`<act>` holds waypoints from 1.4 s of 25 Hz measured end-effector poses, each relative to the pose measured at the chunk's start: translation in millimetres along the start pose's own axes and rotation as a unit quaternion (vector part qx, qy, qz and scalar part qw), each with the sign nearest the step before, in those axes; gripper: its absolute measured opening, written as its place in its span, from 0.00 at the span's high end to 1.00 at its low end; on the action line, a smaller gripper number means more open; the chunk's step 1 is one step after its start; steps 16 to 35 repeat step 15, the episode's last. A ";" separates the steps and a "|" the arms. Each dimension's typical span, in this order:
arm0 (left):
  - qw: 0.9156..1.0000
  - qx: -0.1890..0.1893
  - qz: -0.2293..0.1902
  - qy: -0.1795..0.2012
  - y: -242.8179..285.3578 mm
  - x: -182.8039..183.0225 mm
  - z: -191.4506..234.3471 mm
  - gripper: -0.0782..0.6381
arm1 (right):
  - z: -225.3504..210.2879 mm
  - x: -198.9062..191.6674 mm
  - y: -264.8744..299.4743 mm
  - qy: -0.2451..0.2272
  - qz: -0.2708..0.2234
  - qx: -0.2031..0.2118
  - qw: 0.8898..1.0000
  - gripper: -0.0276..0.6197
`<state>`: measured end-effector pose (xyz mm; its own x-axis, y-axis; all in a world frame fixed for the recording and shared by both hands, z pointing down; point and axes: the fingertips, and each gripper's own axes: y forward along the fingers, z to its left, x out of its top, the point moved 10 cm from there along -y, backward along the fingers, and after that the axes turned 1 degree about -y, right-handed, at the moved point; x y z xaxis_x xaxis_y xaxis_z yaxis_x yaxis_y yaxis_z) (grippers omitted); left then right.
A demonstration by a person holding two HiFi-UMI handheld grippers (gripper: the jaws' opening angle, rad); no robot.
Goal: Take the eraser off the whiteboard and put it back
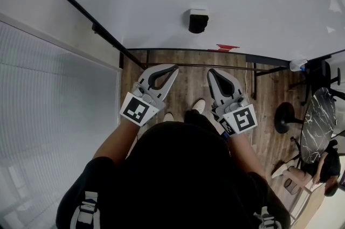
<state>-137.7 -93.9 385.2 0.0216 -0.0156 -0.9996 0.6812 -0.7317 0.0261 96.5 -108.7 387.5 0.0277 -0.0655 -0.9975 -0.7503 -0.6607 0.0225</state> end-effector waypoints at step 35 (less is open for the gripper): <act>1.000 0.001 0.007 -0.001 3.9 -1.8 -9.2 0.88 | -2.5 -0.7 -5.9 0.000 0.003 0.002 1.000 0.95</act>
